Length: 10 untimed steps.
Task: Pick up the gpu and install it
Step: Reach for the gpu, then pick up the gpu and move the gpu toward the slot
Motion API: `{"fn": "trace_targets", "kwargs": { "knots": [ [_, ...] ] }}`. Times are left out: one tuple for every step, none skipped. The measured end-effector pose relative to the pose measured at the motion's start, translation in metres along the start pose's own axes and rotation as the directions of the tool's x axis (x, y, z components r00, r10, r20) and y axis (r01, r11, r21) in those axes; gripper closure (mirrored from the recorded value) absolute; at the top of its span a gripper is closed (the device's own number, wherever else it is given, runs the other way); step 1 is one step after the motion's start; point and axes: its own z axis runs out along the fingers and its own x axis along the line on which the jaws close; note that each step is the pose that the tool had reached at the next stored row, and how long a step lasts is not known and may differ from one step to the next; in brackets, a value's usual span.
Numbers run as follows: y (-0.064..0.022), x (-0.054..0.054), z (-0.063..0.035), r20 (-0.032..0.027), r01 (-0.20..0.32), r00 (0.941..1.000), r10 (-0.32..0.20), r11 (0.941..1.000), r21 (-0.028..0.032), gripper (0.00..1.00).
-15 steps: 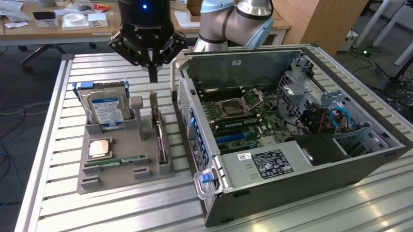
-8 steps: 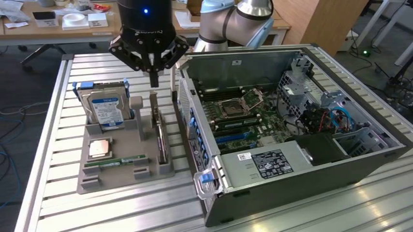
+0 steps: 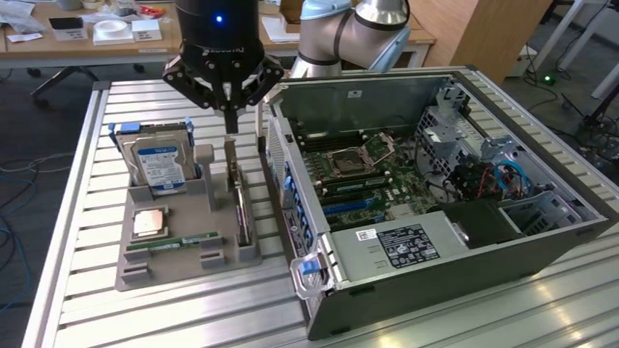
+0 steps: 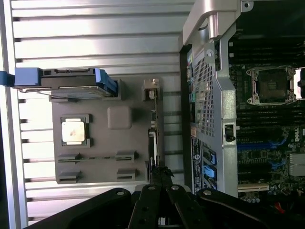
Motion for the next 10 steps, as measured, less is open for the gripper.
{"fn": "trace_targets", "kwargs": {
  "knots": [
    [-0.0002,0.0001,0.0,0.0001,0.0,1.0,0.0,1.0,-0.0001,0.89],
    [-0.0002,0.0001,0.0,0.0001,0.0,1.0,0.0,1.0,0.0,0.89],
    [-0.0002,0.0001,0.0,0.0001,0.0,1.0,0.0,1.0,-0.0001,0.89],
    [-0.0002,0.0,0.0,0.0,0.0,1.0,0.0,1.0,-0.0001,0.89],
    [-0.0002,0.0,0.0,0.0001,0.0,1.0,0.0,1.0,-0.0001,0.89],
    [-0.0002,0.0,0.0,0.0,0.0,1.0,0.0,1.0,0.0,0.89],
    [-0.0002,0.0,0.0,0.0,0.0,1.0,0.0,1.0,0.0,0.89],
    [-0.0002,0.0,0.0,0.0,0.0,1.0,0.0,1.0,-0.0001,0.89],
    [-0.0002,0.0,0.0,0.0,0.0,1.0,0.0,1.0,-0.0001,0.89],
    [-0.0002,0.0,0.0,0.0,0.0,1.0,0.0,1.0,0.0,0.89]
  ]
}}
